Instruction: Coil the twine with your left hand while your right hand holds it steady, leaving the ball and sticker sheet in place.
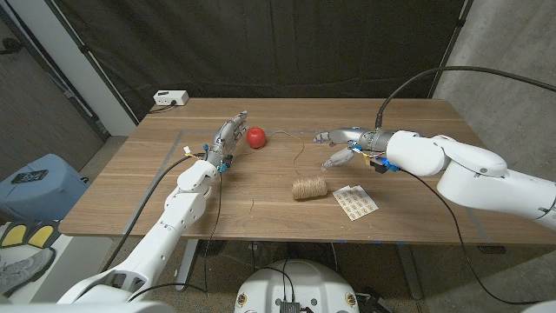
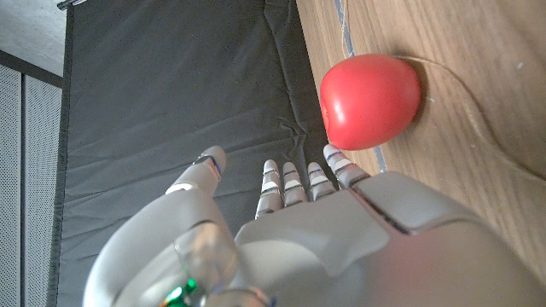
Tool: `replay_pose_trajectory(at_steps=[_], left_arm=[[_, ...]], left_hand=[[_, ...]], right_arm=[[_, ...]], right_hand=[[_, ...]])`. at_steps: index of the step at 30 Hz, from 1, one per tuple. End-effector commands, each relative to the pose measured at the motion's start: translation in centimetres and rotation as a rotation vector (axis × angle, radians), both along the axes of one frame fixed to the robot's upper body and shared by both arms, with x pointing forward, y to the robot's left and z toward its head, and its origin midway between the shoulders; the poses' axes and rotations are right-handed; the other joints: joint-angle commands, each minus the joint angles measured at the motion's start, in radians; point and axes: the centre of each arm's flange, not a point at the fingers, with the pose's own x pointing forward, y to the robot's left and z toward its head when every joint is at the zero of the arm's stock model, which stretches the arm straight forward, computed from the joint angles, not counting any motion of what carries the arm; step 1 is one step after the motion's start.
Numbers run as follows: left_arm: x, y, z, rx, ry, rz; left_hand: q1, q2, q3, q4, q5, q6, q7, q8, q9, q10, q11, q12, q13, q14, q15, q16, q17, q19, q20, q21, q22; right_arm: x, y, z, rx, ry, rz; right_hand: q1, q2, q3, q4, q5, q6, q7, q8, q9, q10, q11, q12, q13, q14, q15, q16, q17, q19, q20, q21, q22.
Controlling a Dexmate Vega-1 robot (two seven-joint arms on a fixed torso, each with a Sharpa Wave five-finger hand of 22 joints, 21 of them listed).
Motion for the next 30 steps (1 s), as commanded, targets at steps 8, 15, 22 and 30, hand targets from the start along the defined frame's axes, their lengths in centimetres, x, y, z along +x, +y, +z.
replay_pose_trajectory(at_steps=[8, 15, 22, 30], left_arm=[[0.1, 0.1, 0.0, -0.007, -0.005, 0.001], [0.2, 0.1, -0.3, -0.010, 0.000, -0.001], [0.3, 0.1, -0.4, -0.007, 0.001, -0.003], [0.5, 0.1, -0.3, -0.003, 0.001, -0.005]], left_hand=[[0.014, 0.000, 0.001, -0.005, 0.008, 0.008, -0.003, 0.003, 0.006, 0.008, -0.003, 0.004, 0.006, 0.003, 0.002, 0.006, 0.004, 0.008, -0.004, -0.003, 0.001], [0.016, 0.001, 0.001, -0.007, 0.009, 0.008, -0.002, 0.002, 0.006, 0.007, -0.001, 0.003, 0.006, 0.003, 0.003, 0.005, 0.004, 0.008, -0.004, -0.003, 0.001], [0.017, 0.001, 0.001, -0.008, 0.010, 0.009, -0.002, 0.003, 0.006, 0.008, -0.003, 0.003, 0.006, 0.003, 0.003, 0.005, 0.005, 0.008, -0.004, -0.003, 0.001], [0.019, 0.002, 0.002, -0.010, 0.011, 0.008, -0.002, 0.003, 0.006, 0.008, 0.000, 0.003, 0.006, 0.004, 0.003, 0.006, 0.005, 0.008, -0.003, -0.003, 0.001]], right_arm=[[-0.4, 1.6, -1.1, -0.064, 0.000, -0.061], [-0.3, 2.5, -1.7, -0.086, -0.007, -0.073], [-0.2, 3.3, -2.5, -0.097, -0.016, -0.077], [-0.3, 4.0, -3.1, -0.136, -0.040, -0.092]], right_hand=[[-0.007, 0.003, -0.003, 0.012, 0.000, 0.008, 0.006, 0.009, 0.004, 0.007, -0.001, 0.008, 0.010, 0.010, 0.001, 0.006, 0.007, 0.003, 0.000, 0.006, 0.006], [-0.010, 0.007, -0.005, 0.015, 0.000, 0.007, 0.006, 0.009, 0.004, 0.007, -0.001, 0.009, 0.012, 0.011, 0.002, 0.007, 0.008, 0.003, 0.001, 0.007, 0.006], [-0.014, 0.010, -0.008, 0.018, -0.001, 0.011, 0.007, 0.011, 0.005, 0.013, -0.002, 0.014, 0.015, 0.017, -0.001, 0.010, 0.010, 0.006, 0.003, 0.008, 0.007], [-0.011, 0.012, -0.010, 0.016, -0.001, 0.017, 0.004, 0.013, 0.005, 0.019, -0.008, 0.020, 0.020, 0.025, -0.007, 0.014, 0.010, 0.017, -0.001, 0.013, 0.007]])
